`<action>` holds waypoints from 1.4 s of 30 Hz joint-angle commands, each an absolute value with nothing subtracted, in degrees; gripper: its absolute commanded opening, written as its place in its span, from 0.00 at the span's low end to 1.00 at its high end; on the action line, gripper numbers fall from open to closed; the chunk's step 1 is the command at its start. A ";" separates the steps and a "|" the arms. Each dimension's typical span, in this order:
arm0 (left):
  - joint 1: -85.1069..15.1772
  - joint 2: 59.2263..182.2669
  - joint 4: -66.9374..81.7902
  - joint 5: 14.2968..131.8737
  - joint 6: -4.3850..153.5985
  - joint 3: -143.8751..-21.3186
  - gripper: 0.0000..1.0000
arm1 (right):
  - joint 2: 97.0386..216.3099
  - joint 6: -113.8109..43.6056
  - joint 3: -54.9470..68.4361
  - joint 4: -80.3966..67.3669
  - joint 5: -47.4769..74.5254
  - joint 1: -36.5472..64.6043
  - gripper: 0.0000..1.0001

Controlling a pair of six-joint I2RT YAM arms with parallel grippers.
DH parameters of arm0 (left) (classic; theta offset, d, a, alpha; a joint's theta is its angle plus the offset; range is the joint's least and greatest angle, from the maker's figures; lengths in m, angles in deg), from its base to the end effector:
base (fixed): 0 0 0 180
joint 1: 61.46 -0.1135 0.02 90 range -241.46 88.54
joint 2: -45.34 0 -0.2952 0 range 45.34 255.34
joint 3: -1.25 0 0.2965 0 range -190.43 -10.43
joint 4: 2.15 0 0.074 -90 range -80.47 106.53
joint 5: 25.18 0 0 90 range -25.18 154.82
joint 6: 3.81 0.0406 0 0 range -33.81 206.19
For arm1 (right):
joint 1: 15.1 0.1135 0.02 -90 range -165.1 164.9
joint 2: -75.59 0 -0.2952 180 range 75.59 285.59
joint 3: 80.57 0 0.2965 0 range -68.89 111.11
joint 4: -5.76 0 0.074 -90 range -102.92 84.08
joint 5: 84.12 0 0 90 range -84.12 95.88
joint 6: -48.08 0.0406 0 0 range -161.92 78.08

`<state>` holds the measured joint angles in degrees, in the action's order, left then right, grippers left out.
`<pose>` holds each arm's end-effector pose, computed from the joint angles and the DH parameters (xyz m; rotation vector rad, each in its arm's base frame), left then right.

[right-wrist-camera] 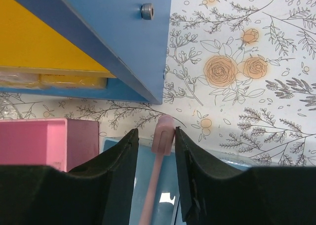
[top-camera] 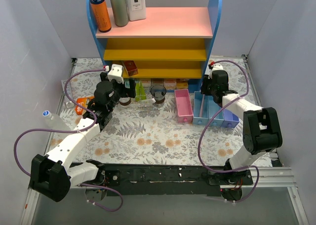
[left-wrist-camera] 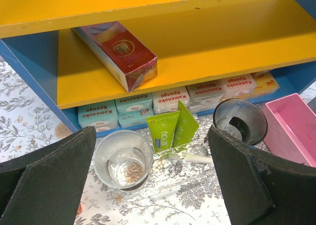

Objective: Prepare toiletry sets of a toothbrush and toothpaste on the tray

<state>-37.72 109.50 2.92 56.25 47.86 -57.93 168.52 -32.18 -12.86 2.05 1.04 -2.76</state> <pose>0.2762 -0.1149 0.3335 -0.3383 1.7587 -0.6578 0.3949 0.0829 0.2266 0.0046 2.0771 0.1484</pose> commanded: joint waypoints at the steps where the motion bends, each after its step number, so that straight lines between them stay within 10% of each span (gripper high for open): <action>1: -37.47 108.53 1.71 55.95 48.57 -57.71 0.98 | 168.76 -31.37 -12.46 5.68 -1.76 -1.74 0.42; 25: -37.47 108.36 1.71 55.77 48.75 -57.54 0.98 | 171.83 -31.11 -12.02 5.95 -4.05 -0.33 0.33; 42: -37.38 108.10 1.71 55.77 48.92 -57.62 0.98 | 166.83 -30.76 -14.13 8.31 -4.05 -0.07 0.05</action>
